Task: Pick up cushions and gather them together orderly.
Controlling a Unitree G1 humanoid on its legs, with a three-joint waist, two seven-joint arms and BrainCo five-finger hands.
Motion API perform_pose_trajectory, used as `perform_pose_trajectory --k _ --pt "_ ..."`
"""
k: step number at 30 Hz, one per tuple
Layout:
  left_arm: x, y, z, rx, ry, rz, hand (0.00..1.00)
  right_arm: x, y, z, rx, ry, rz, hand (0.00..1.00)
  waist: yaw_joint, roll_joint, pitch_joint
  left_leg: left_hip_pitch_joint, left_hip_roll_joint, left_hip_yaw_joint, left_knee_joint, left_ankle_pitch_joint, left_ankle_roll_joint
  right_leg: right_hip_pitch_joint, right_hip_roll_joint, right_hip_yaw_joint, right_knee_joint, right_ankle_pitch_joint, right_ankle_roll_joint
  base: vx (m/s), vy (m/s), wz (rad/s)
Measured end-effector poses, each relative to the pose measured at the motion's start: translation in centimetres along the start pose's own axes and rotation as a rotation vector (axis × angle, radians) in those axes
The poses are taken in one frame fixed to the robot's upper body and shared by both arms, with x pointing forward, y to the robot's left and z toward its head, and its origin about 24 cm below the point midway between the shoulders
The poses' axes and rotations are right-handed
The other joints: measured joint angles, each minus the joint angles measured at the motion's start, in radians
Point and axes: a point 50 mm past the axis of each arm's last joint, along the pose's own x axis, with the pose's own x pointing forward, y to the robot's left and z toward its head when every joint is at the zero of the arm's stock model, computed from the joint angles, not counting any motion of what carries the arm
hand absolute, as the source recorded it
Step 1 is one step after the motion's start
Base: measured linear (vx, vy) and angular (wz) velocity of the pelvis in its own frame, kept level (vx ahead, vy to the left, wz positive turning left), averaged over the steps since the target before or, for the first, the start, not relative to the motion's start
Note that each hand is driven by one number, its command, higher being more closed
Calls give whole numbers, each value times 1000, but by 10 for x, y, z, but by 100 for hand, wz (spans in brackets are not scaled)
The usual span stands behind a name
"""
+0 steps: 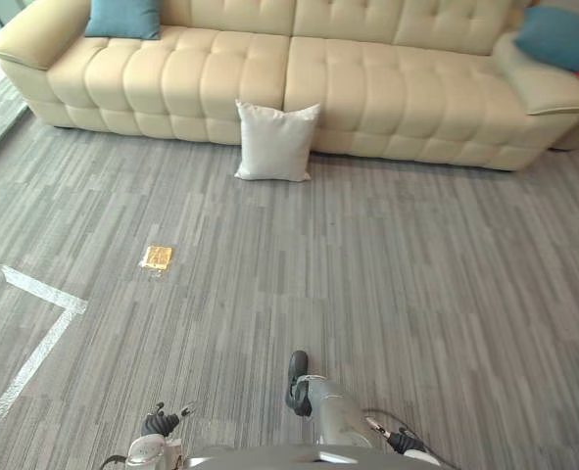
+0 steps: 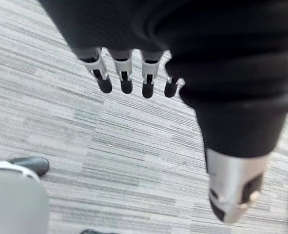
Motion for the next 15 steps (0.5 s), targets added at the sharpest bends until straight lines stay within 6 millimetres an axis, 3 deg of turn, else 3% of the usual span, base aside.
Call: perform_pose_trajectory --k 2,4,6,9,10,11,12,13,14,15 --pt "0 0 4 -22 -18 3 0 1 0 3 4 -9 0 0 8 -2 3 -98 9 30 -40 -17 30 69 0 20 -68 -2 7 367 -2 -24" --pt "0 1 9 -44 -37 7 0 1 2 6 5 -10 6 0 13 -8 7 -175 3 71 -250 -36 61 156 -5 23 -142 4 23 389 89 -7" --pt "2 -1 16 -55 -63 4 0 1 5 7 6 -13 14 0 41 -25 18 -195 -38 70 -507 -28 61 208 -32 36 -174 -5 50 373 164 -17" --pt "3 -1 20 -79 -83 10 0 1 8 7 -9 -16 25 0 63 -41 15 -229 -78 5 -791 53 32 250 -67 58 -194 -49 109 329 217 -24" --pt "3 0 20 -81 -82 14 0 1 9 8 -19 -23 26 0 63 -39 14 -236 -76 -7 -822 64 38 258 -72 70 -190 -67 123 381 330 -34" --pt "3 3 20 -104 -81 26 0 0 14 8 -17 -22 28 0 65 -56 6 -243 -79 -13 -801 147 66 274 -102 91 -163 -120 141 428 391 -38" --pt "3 6 21 -112 -85 34 0 -1 19 6 -10 -17 36 0 75 -77 -11 -252 -91 0 -754 168 80 273 -130 107 -145 -148 144 574 473 -63" --pt "4 9 24 -113 -97 40 0 -4 24 -2 -4 7 50 0 90 -107 -36 -260 -105 24 -675 166 82 272 -169 140 -104 -167 159 522 369 -60" --pt "4 10 25 -113 -100 44 0 -4 26 -1 1 4 54 0 91 -116 -39 -260 -109 32 -645 146 100 264 -179 155 -67 -166 162 548 374 -71" --pt "5 16 26 -104 -96 59 0 -6 38 1 -2 -8 87 0 93 -145 -50 -237 -117 73 -594 73 109 168 -221 206 160 -144 176 543 397 -53"
